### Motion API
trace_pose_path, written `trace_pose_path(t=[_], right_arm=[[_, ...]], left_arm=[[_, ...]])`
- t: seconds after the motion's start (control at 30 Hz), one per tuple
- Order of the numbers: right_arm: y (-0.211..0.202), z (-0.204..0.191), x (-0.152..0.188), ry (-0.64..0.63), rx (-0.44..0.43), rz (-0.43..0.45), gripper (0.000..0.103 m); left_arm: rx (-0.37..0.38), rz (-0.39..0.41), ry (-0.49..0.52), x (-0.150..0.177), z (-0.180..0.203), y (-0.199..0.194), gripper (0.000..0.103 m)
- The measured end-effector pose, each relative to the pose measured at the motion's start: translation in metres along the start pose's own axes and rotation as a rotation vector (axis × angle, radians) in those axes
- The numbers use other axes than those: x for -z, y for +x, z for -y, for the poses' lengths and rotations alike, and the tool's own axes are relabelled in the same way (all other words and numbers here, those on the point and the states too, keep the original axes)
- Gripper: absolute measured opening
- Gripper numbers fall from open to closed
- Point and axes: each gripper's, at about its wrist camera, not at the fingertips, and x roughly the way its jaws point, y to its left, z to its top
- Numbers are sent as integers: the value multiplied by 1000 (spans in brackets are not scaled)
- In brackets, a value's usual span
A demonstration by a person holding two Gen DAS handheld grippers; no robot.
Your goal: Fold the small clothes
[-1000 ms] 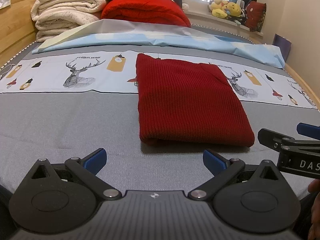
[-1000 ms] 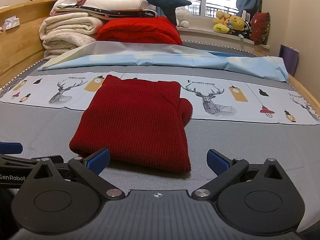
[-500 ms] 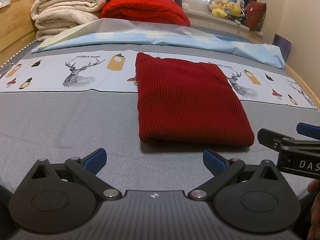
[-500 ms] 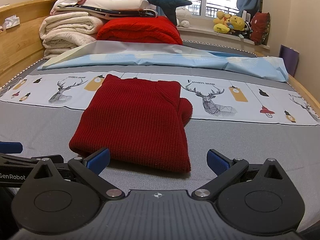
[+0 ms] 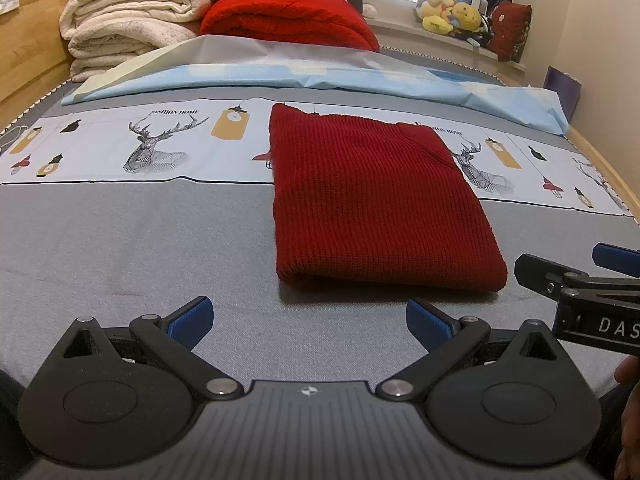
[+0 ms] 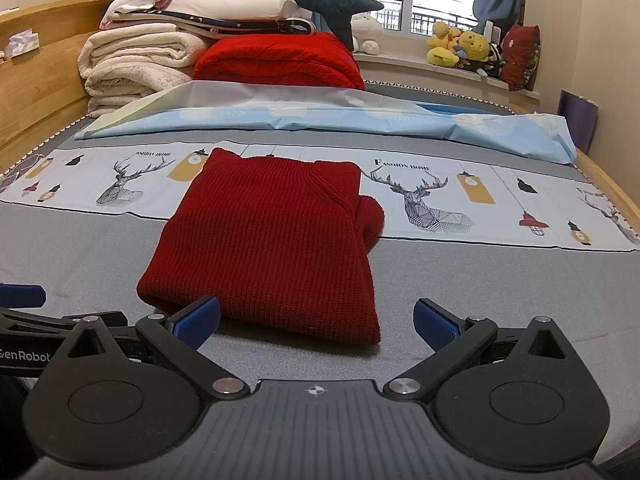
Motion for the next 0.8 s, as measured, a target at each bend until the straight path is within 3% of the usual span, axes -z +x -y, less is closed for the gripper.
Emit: trace_pose_path(t=[0.8], right_arm=[[3,8,4,-8,2,-9,102]], left_arm=[[5,-9,9,5,0,5,103]])
